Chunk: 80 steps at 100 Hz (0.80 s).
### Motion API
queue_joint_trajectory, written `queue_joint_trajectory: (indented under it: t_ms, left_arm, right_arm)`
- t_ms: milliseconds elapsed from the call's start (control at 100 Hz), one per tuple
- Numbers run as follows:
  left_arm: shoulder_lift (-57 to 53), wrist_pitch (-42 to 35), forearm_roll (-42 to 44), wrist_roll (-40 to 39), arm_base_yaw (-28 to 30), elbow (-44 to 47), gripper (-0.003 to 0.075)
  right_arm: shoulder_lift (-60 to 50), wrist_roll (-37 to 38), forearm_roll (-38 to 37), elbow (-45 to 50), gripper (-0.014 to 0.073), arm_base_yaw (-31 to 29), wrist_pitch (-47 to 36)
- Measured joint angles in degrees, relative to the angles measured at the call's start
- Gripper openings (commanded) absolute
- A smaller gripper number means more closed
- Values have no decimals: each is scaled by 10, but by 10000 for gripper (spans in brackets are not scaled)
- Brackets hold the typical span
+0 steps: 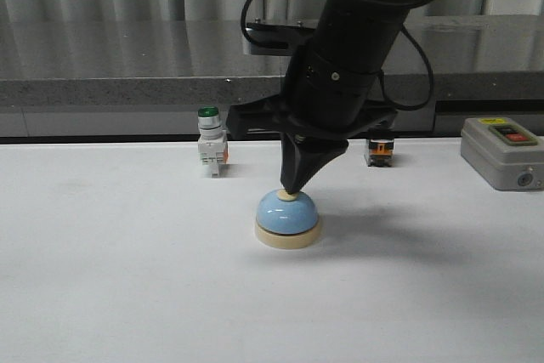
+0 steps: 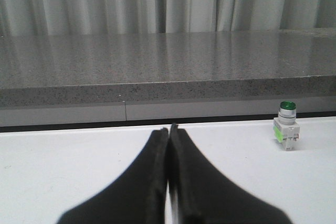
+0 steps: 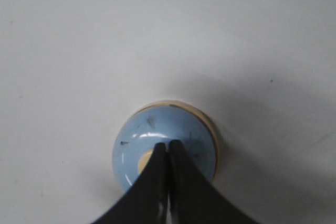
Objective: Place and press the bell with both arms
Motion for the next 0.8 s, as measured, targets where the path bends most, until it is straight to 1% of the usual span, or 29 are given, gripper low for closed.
queue_joint_trajectory:
  t_ms: [280, 480, 620, 800]
  left_arm:
    - [0, 0, 0, 0, 0, 0, -20]
    - [0, 0, 0, 0, 0, 0, -20]
    - [0, 0, 0, 0, 0, 0, -20]
    - [0, 0, 0, 0, 0, 0, -20]
  right_arm:
    - [-6, 0, 0, -3, -60, 0, 13]
    - [-63, 0, -2, -3, -60, -6, 21]
    - [-114, 0, -8, -3, -60, -28, 27]
    - [-185, 0, -34, 4, -60, -72, 37]
